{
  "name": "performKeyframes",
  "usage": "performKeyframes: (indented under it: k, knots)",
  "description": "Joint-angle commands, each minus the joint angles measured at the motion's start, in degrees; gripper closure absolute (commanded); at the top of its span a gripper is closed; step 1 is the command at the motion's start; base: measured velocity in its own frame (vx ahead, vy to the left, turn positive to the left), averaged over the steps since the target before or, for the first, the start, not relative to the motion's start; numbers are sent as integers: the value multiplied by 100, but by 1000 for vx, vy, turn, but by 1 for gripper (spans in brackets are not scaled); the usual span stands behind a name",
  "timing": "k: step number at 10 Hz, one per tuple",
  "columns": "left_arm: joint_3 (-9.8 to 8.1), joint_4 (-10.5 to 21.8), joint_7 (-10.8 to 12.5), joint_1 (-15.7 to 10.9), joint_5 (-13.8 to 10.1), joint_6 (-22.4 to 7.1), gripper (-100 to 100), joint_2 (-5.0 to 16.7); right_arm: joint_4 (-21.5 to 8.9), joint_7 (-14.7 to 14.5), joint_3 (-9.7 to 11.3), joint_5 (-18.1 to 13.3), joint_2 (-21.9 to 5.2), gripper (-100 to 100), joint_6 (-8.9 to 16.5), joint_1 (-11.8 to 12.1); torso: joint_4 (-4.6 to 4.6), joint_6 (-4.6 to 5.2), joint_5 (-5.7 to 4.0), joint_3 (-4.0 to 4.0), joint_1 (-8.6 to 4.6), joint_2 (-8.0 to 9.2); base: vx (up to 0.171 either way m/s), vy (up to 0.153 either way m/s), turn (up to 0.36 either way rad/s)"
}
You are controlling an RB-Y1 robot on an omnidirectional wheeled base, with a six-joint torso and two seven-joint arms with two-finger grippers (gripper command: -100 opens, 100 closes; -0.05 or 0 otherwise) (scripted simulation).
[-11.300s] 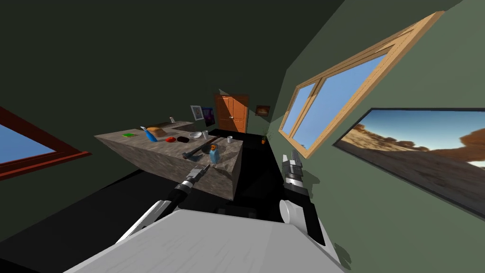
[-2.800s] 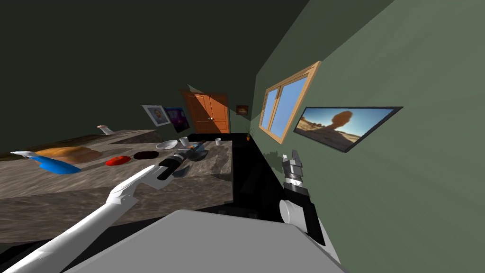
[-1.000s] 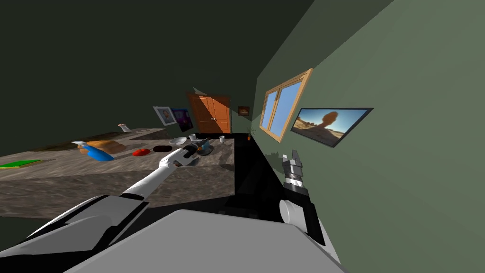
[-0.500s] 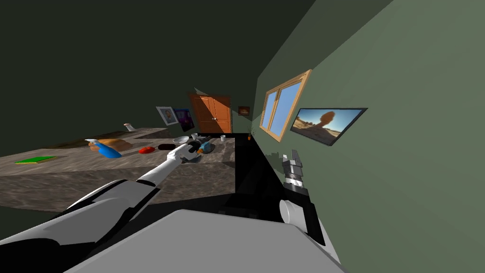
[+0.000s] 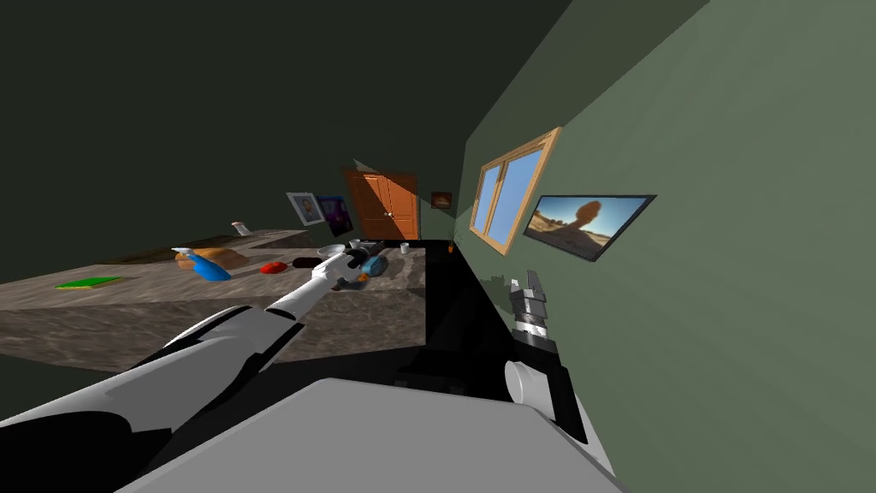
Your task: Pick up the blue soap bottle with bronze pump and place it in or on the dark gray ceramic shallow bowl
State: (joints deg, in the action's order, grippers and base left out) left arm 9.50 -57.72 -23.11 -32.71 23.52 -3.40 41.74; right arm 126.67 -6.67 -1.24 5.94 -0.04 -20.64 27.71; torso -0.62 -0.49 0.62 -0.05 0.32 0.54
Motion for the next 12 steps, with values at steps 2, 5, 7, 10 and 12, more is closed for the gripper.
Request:
performKeyframes:
  k: [2,5,7,10,12]
  knots:
    - [31,488,-24,-464,-11,64,-100,-1,0,0,0,0,0,0,0,0,0,0,0,0,2,-2,-48,4,-3]
    - [278,1172,-145,-1086,-105,147,-100,-17,0,0,0,0,0,0,0,0,2,-1,1,4,4,7,-79,6,15]
    - [288,1106,-141,-1021,-108,173,0,-9,0,0,0,0,0,0,0,1,-3,-2,1,-8,1,-15,-7,-1,-1]
    - [287,1104,-142,-1019,-108,174,0,-10,0,0,0,0,0,0,0,1,-6,-2,2,-15,2,-26,0,0,0]
    - [287,1104,-142,-1019,-108,174,0,-10,0,0,0,0,0,0,0,1,-6,-1,2,-15,2,-27,0,0,0]
